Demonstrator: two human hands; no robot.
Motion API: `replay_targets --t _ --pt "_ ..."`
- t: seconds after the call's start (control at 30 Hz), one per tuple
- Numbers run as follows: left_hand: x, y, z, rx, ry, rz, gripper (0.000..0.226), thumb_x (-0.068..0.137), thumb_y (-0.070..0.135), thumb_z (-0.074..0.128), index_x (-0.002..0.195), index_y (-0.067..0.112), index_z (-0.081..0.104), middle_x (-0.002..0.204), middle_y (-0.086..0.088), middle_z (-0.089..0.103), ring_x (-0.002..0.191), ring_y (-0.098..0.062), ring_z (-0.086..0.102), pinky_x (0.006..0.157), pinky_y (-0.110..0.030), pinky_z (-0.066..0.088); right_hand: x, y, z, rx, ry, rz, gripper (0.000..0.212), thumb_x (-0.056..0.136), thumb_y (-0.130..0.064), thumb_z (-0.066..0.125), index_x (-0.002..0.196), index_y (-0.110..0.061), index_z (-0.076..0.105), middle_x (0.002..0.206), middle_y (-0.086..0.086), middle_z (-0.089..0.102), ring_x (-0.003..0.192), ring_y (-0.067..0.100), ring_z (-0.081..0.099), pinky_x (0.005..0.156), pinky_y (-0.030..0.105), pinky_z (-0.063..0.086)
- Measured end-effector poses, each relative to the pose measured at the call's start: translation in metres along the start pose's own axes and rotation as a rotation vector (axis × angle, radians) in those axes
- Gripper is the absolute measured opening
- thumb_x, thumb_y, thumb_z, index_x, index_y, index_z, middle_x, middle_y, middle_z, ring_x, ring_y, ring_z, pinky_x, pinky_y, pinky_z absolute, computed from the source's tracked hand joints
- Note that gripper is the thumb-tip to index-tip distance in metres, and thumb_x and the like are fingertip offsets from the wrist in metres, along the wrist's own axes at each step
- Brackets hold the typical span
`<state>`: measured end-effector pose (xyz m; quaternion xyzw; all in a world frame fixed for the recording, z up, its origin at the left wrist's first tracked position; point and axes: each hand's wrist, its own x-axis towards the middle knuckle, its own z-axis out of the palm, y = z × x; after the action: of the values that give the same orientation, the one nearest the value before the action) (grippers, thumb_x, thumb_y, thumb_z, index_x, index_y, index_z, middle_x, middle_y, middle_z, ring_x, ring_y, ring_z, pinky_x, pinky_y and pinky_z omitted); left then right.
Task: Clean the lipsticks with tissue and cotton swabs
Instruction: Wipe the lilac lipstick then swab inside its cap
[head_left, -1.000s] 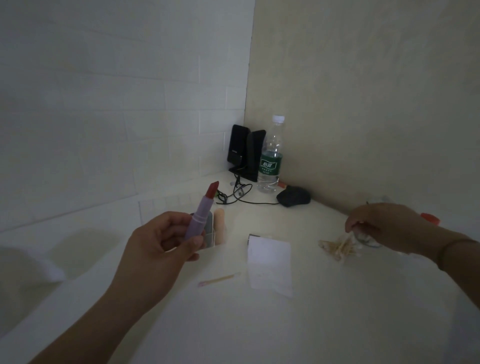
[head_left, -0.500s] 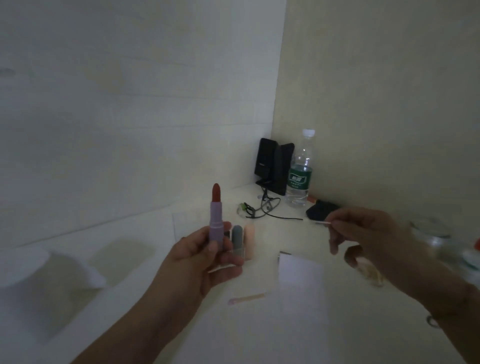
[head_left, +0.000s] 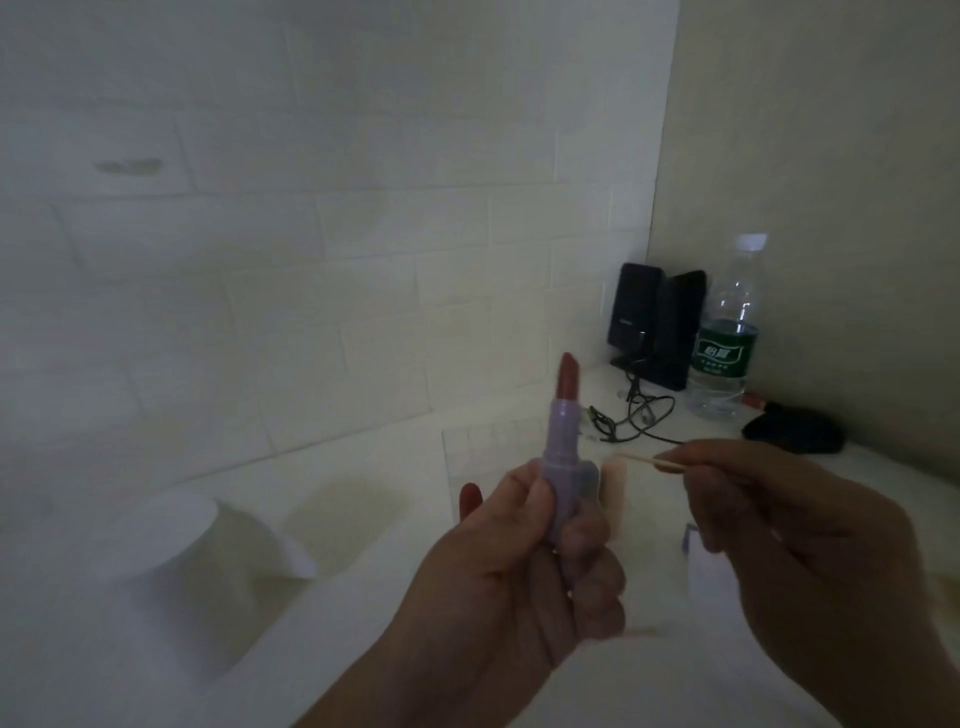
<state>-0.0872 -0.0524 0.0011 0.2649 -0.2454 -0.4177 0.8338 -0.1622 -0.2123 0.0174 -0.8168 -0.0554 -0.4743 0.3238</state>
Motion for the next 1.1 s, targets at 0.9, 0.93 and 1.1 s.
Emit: replay_targets --t 0.9,0.93,1.1 --pt "0.0022 -0.0090 -0.0094 -0.150 -0.159 -0.120 0.037 0.104 0.027 0.029 0.110 0.003 0.056 0.087 -0.011 0.049 0.073 -0.021 0.051 0.069 -0.031 0.039 0.0000 -0.0044 -0.0041 0.002 -0.053 -0.064 0.011 0.084 -0.033 0.054 0.087 -0.037 0.064 0.078 -0.013 0.063 0.051 0.004 0.056 0.043 0.005 0.035" --pt "0.0024 -0.0092 -0.0097 -0.158 -0.149 -0.130 0.035 0.103 0.026 0.030 0.108 0.003 0.056 0.086 -0.012 0.050 0.072 -0.021 0.051 0.068 -0.031 0.039 -0.0009 -0.0045 -0.0034 0.016 -0.071 -0.074 0.011 0.083 -0.032 0.055 0.087 -0.035 0.064 0.078 -0.011 0.063 0.054 0.002 0.057 0.047 0.003 0.036" --pt "0.0032 -0.0102 -0.0095 -0.141 -0.130 -0.116 0.027 0.102 0.021 0.036 0.107 0.003 0.055 0.089 -0.013 0.051 0.070 -0.022 0.051 0.067 -0.031 0.038 -0.0023 -0.0042 -0.0031 -0.017 -0.093 -0.050 0.012 0.086 -0.034 0.052 0.081 -0.036 0.062 0.068 -0.007 0.061 0.048 0.001 0.052 0.045 0.003 0.033"
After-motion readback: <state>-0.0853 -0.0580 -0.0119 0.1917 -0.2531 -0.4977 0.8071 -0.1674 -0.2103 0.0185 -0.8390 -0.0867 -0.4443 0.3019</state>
